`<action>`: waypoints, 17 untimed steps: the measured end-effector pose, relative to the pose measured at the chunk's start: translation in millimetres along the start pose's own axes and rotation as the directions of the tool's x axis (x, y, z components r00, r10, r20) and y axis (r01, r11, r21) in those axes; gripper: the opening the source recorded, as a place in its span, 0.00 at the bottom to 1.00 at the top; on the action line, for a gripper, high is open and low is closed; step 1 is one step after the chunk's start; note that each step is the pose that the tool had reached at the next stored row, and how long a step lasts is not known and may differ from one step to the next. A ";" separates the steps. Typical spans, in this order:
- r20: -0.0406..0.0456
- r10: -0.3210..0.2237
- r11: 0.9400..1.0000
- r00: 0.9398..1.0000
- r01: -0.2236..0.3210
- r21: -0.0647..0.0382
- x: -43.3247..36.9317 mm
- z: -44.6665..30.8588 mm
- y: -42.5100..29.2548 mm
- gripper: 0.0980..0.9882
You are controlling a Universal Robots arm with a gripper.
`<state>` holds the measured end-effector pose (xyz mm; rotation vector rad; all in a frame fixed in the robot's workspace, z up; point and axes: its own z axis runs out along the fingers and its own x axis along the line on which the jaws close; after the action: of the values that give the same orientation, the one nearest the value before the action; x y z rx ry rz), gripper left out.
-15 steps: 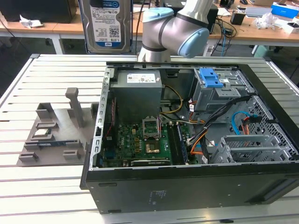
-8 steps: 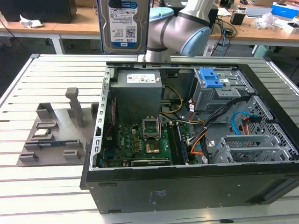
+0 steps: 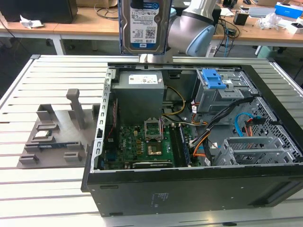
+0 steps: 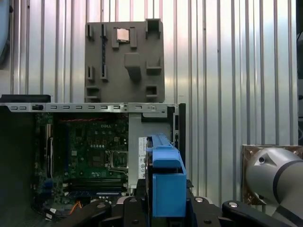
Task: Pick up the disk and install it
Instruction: 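Pick up the disk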
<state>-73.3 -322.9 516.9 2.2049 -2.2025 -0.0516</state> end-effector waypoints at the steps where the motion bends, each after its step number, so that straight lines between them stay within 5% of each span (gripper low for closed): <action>1: 0.000 0.000 1.000 1.000 0.000 -0.001 0.0 -0.6 -13.1 0.30; 3: 0.000 0.000 1.000 1.000 0.000 -0.002 0.0 -1.4 -31.7 0.30; 8: 0.000 0.000 1.000 1.000 0.000 -0.003 0.4 -2.0 -49.4 0.30; 11: 0.000 0.000 1.000 1.000 0.000 -0.003 5.8 -2.1 -49.9 0.30; 17: 0.000 0.000 1.000 1.000 0.000 -0.003 29.0 -2.1 -50.1 0.30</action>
<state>-23.2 -351.9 516.8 2.2034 -2.2009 -0.0550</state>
